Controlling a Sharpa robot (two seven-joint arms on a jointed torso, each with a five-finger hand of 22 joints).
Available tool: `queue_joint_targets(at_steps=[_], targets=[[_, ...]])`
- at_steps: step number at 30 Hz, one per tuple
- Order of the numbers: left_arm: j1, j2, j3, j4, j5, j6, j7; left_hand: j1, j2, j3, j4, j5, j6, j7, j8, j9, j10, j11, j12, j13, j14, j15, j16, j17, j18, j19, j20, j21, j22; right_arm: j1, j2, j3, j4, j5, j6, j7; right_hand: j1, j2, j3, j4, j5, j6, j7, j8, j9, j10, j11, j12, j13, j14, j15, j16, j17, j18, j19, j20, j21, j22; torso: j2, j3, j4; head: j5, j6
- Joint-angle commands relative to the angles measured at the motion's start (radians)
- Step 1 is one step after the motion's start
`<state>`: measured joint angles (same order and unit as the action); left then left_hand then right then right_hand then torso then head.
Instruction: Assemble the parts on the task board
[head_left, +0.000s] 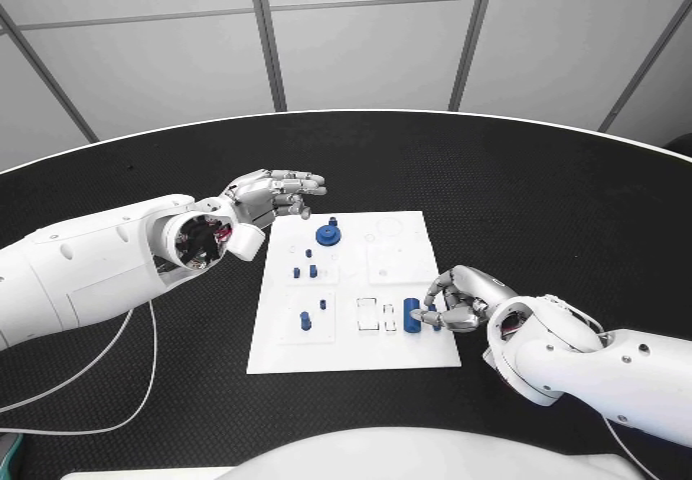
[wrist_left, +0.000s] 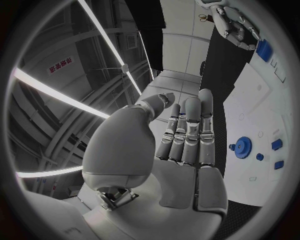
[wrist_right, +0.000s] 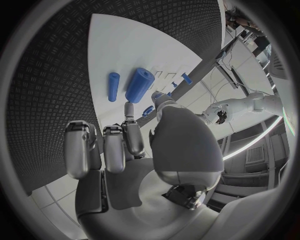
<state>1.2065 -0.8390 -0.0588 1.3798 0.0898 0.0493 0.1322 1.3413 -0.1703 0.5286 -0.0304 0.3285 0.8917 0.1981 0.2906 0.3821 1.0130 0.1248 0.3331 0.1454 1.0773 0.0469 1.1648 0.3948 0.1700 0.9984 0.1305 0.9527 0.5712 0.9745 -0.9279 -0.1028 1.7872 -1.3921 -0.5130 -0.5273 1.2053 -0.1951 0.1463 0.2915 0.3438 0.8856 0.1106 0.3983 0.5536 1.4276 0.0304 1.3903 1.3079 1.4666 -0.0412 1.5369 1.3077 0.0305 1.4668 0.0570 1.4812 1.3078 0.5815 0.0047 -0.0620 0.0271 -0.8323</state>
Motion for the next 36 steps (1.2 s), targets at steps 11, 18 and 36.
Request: queue_joint_targets(at_steps=[11, 18, 36], targets=[[0.0, -0.007, 0.0, 0.006, 0.0, 0.0, -0.003, -0.003, 0.01, -0.008, 0.003, 0.002, -0.008, 0.0, 0.006, 0.0, -0.007, 0.003, 0.008, -0.002, -0.008, 0.0, -0.002, -0.002, 0.015, -0.007, 0.002, -0.006, -0.002, 0.0, 0.03, 0.0, -0.033, 0.0, 0.034, -0.015, -0.014, 0.01, -0.012, 0.001, 0.002, -0.003, -0.002, 0.01, 0.001, 0.005, -0.001, 0.003, 0.078, 0.087, -0.001, 0.003, 0.176, -0.011, 0.082, 0.001, 0.003, 0.221, 0.001, -0.0009, 0.0009, 0.003, 0.0], [0.0, -0.009, 0.0, 0.008, 0.0, 0.0, -0.004, -0.004, 0.01, -0.008, 0.004, 0.002, -0.008, 0.0, 0.006, 0.0, -0.007, 0.003, 0.009, -0.002, -0.008, 0.0, -0.002, -0.002, 0.015, -0.007, 0.002, -0.006, -0.003, -0.001, 0.052, 0.0, -0.051, 0.0, 0.041, -0.013, -0.015, 0.011, -0.013, 0.001, 0.003, -0.003, -0.002, 0.01, 0.001, 0.005, -0.001, 0.004, 0.079, 0.087, -0.001, 0.003, 0.176, -0.011, 0.082, 0.001, 0.002, 0.221, 0.002, -0.0017, 0.0006, 0.007, -0.002], [0.0, -0.016, 0.0, 0.013, 0.0, -0.004, -0.006, -0.004, 0.01, -0.008, 0.004, 0.002, -0.008, 0.0, 0.006, 0.0, -0.007, 0.003, 0.009, -0.002, -0.008, 0.0, -0.002, -0.002, 0.015, -0.007, 0.002, -0.006, -0.003, -0.008, 0.087, 0.0, -0.094, 0.0, 0.1, -0.024, 0.006, 0.024, -0.012, -0.005, 0.014, 0.0, -0.004, 0.017, 0.001, 0.007, -0.003, 0.006, 0.083, 0.088, -0.003, 0.004, 0.179, -0.012, 0.083, 0.0, 0.007, 0.224, 0.001, 0.0012, -0.0017, 0.017, -0.009]])
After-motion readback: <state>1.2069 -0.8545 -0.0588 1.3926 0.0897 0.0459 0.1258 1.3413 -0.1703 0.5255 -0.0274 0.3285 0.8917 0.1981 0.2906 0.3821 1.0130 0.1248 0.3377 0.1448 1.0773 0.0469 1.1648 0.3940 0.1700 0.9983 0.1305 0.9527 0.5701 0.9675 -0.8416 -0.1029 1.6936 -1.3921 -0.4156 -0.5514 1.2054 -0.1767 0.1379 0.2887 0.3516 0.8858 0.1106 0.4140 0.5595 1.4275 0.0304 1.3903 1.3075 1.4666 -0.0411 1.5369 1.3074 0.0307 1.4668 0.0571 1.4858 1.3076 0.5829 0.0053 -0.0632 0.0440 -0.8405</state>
